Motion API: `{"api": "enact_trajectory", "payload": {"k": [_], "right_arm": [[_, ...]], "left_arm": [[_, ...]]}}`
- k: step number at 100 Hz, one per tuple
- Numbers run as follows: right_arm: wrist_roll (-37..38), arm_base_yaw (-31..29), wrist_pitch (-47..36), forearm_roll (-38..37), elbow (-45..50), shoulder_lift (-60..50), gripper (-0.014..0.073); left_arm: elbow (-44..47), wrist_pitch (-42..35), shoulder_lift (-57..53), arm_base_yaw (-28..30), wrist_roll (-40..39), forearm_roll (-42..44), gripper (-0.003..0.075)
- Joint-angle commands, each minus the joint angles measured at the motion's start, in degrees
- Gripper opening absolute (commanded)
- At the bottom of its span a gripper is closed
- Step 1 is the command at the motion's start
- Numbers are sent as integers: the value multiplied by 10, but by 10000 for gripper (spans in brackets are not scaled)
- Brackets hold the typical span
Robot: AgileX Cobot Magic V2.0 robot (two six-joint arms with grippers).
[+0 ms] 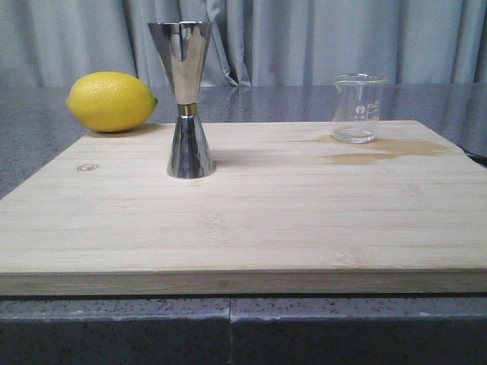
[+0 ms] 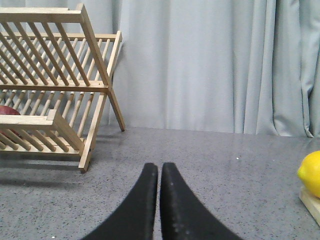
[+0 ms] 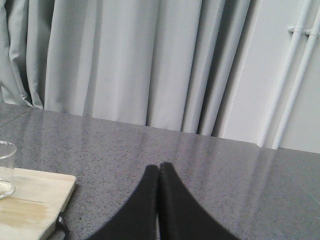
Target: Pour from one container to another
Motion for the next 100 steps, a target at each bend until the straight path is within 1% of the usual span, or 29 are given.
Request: {"api": "enact_trajectory", "payload": {"k": [1,89,92,94,97,99,100], "right_arm": [[-2,0,-24,-9,-15,4,-71],[-4,0,-21,-9,-14,4,-72],[-13,0,-13,0,-14,4,-71],[-28,0,-8,19,-14,4,-72],[-62,0,0,70,-14,4,-71],[-98,0,4,96,-14,4,-71],[-111,0,6,123,-14,4,-72]], "left_arm": [[17,-45,-13,-9,-7,2,-19],[17,-45,-13,-9,-7,2,-19],[17,-45,-13,-9,-7,2,-19],[17,-45,-13,-9,-7,2,-18],[17,-45,-13,-9,-7,2,-19],[17,-45,-13,-9,-7,2,-19],[17,-45,-13,-9,-7,2,-19]]}}
